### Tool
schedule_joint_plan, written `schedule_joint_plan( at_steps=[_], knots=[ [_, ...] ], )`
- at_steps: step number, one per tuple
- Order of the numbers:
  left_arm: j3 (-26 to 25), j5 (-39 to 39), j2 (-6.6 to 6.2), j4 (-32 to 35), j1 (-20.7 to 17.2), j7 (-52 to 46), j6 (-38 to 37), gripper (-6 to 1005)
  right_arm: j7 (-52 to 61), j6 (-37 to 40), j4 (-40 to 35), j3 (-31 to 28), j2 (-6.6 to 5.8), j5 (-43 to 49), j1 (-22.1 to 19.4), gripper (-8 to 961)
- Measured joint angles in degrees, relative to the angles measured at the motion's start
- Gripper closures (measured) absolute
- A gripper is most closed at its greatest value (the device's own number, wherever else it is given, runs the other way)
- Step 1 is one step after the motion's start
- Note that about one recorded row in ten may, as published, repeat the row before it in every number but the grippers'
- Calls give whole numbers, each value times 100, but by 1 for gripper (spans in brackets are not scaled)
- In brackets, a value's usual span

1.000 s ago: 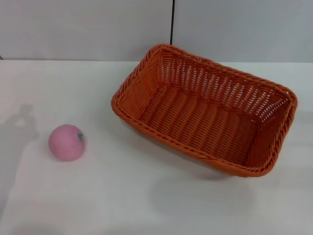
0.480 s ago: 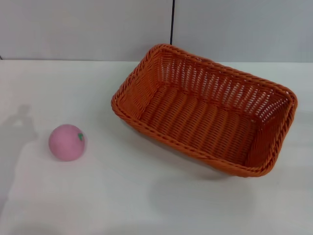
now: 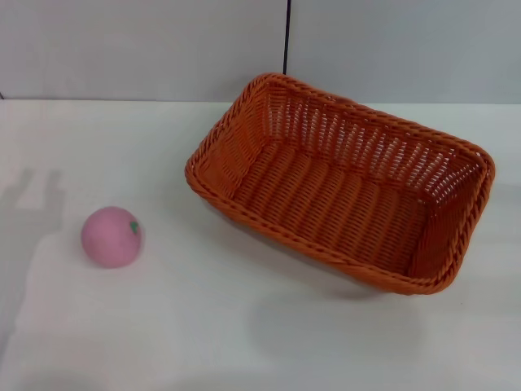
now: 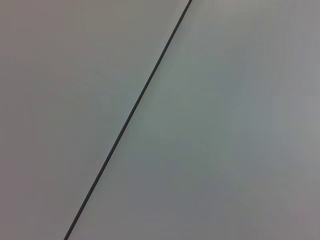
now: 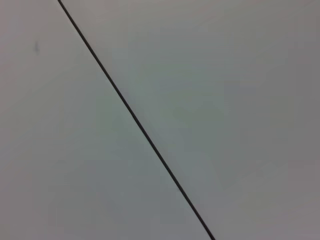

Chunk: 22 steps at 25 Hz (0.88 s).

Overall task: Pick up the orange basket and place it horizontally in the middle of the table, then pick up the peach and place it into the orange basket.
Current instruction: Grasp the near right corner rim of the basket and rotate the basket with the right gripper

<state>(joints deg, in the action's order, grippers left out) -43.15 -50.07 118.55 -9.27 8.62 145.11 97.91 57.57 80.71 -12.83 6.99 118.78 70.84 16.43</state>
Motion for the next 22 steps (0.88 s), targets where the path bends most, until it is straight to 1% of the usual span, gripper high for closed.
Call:
schedule_joint_plan(
  at_steps=[6, 9, 13, 17, 20, 22],
  knots=[
    [-24, -10, 8, -13, 10, -1, -53, 536, 1, 221, -49, 50, -14, 51, 26, 415],
    [-28, -14, 10, -14, 18, -1, -66, 420, 160, 354, -203, 197, -19, 71, 46, 406],
    [-114, -16, 10, -24, 24, -139, -141, 328, 553, 546, -609, 618, -10, 75, 67, 393],
    [-197, -24, 6, -5, 26, -404, -248, 236, 1040, 730, -1235, 1264, -14, 84, 84, 381],
    [-215, -25, 3, 10, 26, -455, -269, 237, 1582, 788, -1852, 1802, -17, 169, 88, 372],
    [-221, -25, 2, 12, 26, -444, -271, 238, 1990, 799, -2270, 2014, -25, 369, 102, 365]
  ],
)
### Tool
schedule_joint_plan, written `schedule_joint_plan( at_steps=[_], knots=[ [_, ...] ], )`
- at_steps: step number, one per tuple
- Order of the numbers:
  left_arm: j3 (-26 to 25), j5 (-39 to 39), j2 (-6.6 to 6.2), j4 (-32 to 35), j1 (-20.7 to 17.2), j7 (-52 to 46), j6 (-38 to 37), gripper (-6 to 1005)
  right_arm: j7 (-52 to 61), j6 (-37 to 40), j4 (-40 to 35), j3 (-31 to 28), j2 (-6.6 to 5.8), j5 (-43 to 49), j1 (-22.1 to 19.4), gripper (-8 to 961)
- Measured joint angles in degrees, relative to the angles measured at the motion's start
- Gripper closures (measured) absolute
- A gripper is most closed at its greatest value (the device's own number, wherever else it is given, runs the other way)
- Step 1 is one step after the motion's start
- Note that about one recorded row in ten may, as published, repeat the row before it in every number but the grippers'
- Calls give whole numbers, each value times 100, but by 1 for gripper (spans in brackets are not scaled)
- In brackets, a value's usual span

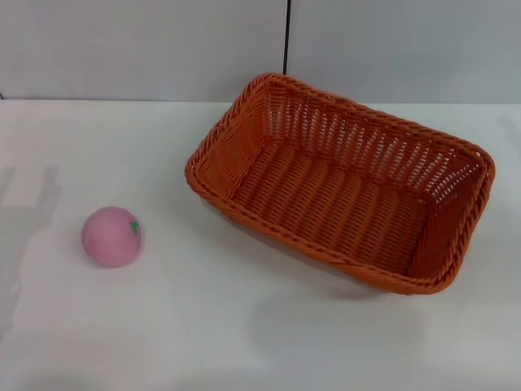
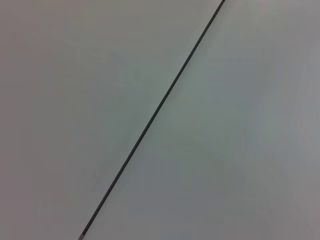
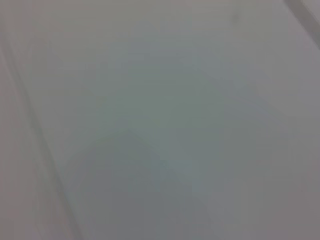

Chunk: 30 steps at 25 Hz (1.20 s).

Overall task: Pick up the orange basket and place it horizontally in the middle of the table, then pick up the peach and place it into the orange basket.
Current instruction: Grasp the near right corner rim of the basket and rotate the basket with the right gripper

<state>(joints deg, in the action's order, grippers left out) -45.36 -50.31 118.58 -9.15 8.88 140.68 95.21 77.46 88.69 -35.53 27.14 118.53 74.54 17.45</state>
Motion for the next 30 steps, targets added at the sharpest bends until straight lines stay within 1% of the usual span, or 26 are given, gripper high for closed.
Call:
schedule_joint_plan(
  at_steps=[2, 5, 6, 9, 11, 14, 16, 18, 24, 25, 30],
  knots=[
    [-9, 0, 0, -3, -3, 7, -1, 239, 428, 35, -488, 115, -10, 360, 37, 359],
    [-25, 0, 3, -6, -18, 10, -3, 241, 1179, 65, -1310, 137, -31, 1029, 120, 274],
    [-26, 1, 4, 1, -22, 6, -3, 241, 1492, 68, -1549, 138, -61, 1273, 166, 276],
    [-25, 1, 5, 13, -23, 0, -6, 243, 2504, 172, -2061, 137, -233, 2024, 398, 282],
    [-26, 3, 7, 20, -24, 4, -11, 244, 3227, 477, -2308, 108, -415, 2693, 715, 286],
    [-26, 4, 11, 19, -26, 30, -13, 245, 3922, 956, -2470, 76, -627, 3563, 1203, 291],
    [-25, 6, 16, 19, -26, 37, -17, 246, 4234, 1207, -2505, 103, -729, 4083, 1534, 295],
    [-26, 6, 17, 19, -23, 39, -27, 246, 4465, 1355, -2511, 165, -801, 4514, 1813, 299],
    [-26, 5, 17, 19, -38, 29, -47, 246, 5016, 1391, -2539, 563, -927, 5590, 2474, 311],
    [-26, 4, 16, 19, -51, 28, -49, 246, 5149, 1404, -2578, 727, -954, 5974, 2645, 312],
    [-25, 4, 17, 19, -60, 16, -79, 246, 5271, 1414, -2596, 1050, -968, 6860, 2960, 322]
  ],
)
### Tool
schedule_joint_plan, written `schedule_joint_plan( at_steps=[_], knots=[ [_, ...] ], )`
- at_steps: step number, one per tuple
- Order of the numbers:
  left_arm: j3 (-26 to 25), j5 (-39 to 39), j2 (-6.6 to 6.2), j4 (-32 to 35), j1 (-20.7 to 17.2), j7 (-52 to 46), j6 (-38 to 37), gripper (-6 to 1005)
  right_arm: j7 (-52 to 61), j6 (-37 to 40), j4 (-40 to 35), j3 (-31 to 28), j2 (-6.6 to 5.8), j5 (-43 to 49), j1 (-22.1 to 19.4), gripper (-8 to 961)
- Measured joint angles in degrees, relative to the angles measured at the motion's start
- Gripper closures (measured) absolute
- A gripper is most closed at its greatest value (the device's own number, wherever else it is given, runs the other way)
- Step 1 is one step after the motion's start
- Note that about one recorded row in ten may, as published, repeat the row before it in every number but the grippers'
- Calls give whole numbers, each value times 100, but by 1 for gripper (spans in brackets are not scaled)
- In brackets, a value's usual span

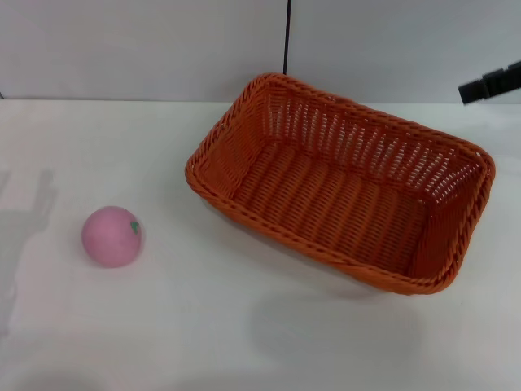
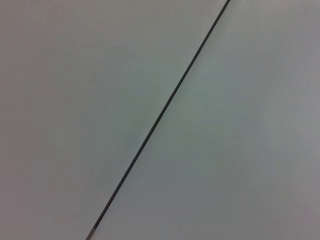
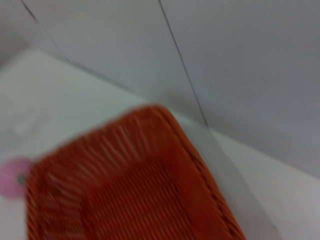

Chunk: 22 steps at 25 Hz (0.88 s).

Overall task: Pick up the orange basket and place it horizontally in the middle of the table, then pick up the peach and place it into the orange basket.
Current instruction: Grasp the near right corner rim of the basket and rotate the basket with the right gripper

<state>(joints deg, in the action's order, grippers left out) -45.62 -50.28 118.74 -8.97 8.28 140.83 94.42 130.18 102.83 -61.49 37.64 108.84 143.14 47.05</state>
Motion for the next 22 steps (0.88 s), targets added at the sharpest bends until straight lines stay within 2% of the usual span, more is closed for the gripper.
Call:
schedule_joint_plan(
  at_steps=[2, 7, 22],
  knots=[
    [0, 0, 0, 0, -3, -8, -14, 246, 51, -25, 15, 248, 16, 425, 132, 326],
    [0, 0, 0, 0, -11, -15, -34, 246, 146, -167, 5, 460, 39, 563, 148, 336],
    [22, 0, 0, -41, 12, -21, -84, 245, -82, -298, 173, 644, 45, 932, 61, 364]
  ],
)
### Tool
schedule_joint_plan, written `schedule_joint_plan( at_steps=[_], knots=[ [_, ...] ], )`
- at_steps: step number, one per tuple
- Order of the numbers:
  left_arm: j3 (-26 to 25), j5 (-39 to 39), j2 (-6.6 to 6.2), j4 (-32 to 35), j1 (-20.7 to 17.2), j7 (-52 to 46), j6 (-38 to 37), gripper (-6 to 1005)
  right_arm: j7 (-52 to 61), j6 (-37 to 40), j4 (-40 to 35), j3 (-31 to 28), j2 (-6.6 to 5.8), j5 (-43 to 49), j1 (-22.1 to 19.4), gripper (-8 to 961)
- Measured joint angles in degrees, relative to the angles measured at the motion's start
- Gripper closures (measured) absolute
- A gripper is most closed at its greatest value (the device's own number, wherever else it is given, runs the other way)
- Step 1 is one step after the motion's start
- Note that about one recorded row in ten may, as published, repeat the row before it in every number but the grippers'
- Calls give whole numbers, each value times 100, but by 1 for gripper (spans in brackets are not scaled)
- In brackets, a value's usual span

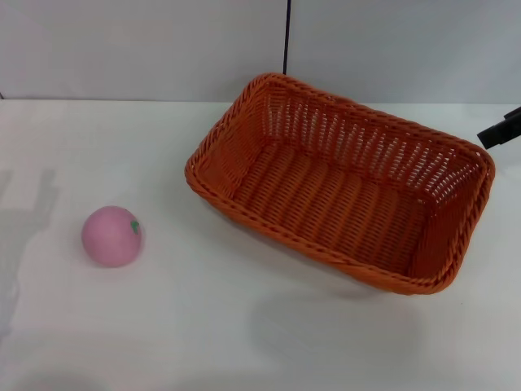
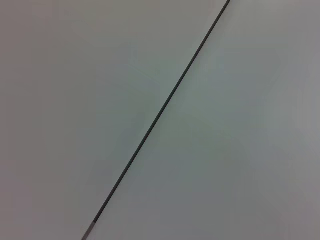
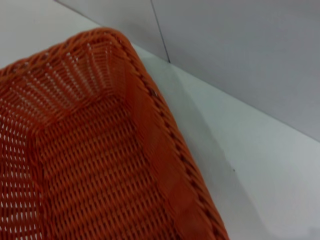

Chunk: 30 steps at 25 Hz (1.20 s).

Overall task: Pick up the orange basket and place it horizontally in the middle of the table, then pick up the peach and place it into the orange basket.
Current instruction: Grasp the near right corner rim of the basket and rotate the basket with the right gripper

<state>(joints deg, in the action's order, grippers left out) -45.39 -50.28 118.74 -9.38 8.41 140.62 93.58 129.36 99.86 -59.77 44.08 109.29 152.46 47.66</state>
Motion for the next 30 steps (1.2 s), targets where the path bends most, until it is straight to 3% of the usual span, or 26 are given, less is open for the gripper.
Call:
schedule_joint_plan(
  at_steps=[16, 30],
  knots=[
    [22, 12, 0, -45, 28, -11, 53, 245, -166, -389, 471, 180, 36, 12, -35, 395],
    [-9, 10, 0, -108, -24, -17, 240, 245, -330, -929, 765, 224, 286, -16, -100, 422]
  ],
)
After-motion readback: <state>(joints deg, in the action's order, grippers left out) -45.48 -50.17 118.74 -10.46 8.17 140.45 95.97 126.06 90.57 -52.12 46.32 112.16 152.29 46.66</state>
